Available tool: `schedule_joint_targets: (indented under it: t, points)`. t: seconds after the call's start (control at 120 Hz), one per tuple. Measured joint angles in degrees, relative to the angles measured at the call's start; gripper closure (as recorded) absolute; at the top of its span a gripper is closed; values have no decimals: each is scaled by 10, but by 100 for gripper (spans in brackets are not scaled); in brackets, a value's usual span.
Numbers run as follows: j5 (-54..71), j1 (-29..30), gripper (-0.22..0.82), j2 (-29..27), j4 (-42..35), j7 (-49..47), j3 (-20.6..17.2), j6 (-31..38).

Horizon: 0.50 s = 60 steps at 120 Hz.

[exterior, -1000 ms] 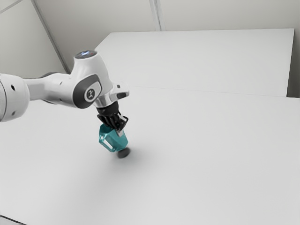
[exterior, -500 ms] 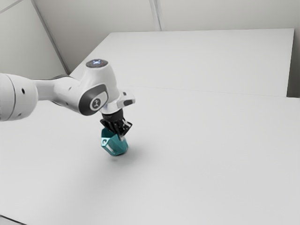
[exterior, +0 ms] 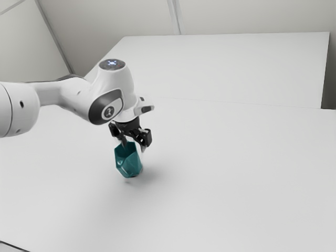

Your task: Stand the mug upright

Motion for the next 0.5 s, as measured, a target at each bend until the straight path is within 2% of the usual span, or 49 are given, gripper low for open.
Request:
schedule_joint_targets:
  t: [0.233,0.433,0.467,0.5]
  points:
    - [-57,-10,6,-11,113,-8,4,-94]
    - [-85,1,2,-1,271,-13,5,-208]
    - [-85,-7,2,3,293,-13,14,-228]
    - [-84,-37,2,5,309,-14,45,-245]
